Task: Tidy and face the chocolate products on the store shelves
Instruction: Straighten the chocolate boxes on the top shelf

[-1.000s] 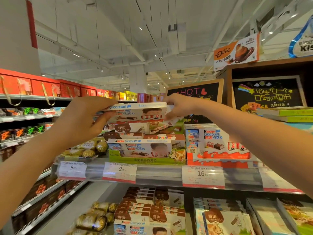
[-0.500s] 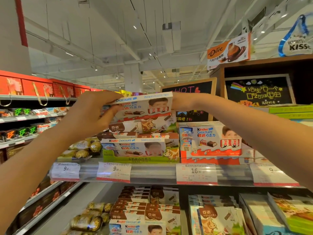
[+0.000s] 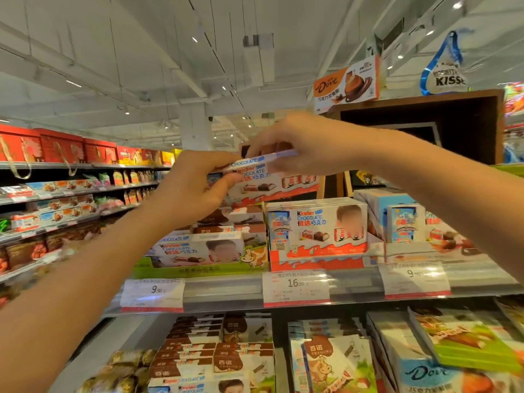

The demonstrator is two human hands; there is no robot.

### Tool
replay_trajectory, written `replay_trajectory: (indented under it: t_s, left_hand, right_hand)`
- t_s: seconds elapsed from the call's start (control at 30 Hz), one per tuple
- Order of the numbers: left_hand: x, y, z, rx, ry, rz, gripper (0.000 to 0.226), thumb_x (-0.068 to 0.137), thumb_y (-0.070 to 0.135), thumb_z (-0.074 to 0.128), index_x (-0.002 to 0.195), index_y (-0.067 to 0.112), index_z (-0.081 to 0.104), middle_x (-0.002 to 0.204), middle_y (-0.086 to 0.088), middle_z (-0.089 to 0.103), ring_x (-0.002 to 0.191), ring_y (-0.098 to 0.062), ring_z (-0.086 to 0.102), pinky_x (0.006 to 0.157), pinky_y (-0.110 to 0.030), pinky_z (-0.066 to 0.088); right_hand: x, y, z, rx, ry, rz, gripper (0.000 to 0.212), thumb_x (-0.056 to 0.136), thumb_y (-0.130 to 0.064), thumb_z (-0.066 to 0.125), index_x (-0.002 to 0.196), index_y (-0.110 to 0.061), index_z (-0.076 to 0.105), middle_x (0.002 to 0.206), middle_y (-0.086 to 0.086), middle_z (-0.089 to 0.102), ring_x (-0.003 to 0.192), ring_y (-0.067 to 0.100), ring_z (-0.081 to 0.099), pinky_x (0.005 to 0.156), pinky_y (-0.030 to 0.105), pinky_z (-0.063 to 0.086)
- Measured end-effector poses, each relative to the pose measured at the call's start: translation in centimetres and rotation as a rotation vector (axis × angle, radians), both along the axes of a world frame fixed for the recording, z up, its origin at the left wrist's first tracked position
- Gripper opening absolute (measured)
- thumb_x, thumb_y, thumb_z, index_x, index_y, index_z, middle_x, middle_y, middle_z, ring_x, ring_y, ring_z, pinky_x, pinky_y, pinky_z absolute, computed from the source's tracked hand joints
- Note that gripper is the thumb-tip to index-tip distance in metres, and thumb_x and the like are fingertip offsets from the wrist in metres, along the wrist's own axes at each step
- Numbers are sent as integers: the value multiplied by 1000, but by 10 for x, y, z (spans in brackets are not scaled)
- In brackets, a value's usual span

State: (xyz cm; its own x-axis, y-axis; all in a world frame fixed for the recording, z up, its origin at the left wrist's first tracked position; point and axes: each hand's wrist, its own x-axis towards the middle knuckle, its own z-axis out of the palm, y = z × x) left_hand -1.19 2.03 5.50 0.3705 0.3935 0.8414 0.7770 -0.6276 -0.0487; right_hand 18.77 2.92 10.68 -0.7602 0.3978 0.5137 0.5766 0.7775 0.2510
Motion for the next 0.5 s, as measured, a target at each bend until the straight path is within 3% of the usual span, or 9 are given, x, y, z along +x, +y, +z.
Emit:
replay_trajectory:
  t_s: [0.1, 0.17, 0.23, 0.37, 0.5]
  left_hand:
    - [11, 7, -1, -34, -126, -105, 32, 85, 27, 66, 111, 30, 48, 95, 28, 51, 86, 18, 53, 71, -2, 41]
    - [12, 10, -3, -159, -206, -101, 59, 74, 35, 72, 121, 32, 36, 104, 26, 47, 93, 9, 53, 73, -8, 45]
    - [8, 11, -10, -312, -160, 6, 80, 60, 48, 76, 124, 34, 31, 112, 18, 45, 97, 0, 52, 74, -14, 44]
    - [-2, 13, -24, -494, 100, 208, 75, 47, 61, 76, 109, 31, 46, 107, 15, 49, 98, -9, 51, 79, -26, 48]
    - [-8, 17, -22, -517, 193, 197, 66, 57, 51, 81, 112, 32, 49, 102, 18, 49, 92, -9, 53, 80, -28, 49]
  right_hand:
    - [23, 0, -2, 43, 85, -82, 35, 92, -18, 56, 126, -24, 55, 119, -5, 61, 104, 11, 56, 84, 28, 48]
    - [42, 1, -2, -25, 158, -92, 33, 92, -15, 55, 124, -20, 57, 114, -3, 62, 100, 9, 57, 75, 19, 49]
    - [59, 4, -2, -148, 220, -101, 29, 92, -13, 55, 120, -18, 58, 109, -4, 63, 95, 9, 60, 73, 15, 50]
    - [79, 14, -13, -268, 171, -175, 21, 90, -14, 58, 107, -26, 58, 101, -6, 65, 93, 14, 63, 75, 30, 56]
    - [79, 26, -33, -326, 141, -218, 17, 91, -14, 57, 104, -24, 57, 96, -13, 61, 87, 3, 59, 63, 11, 50]
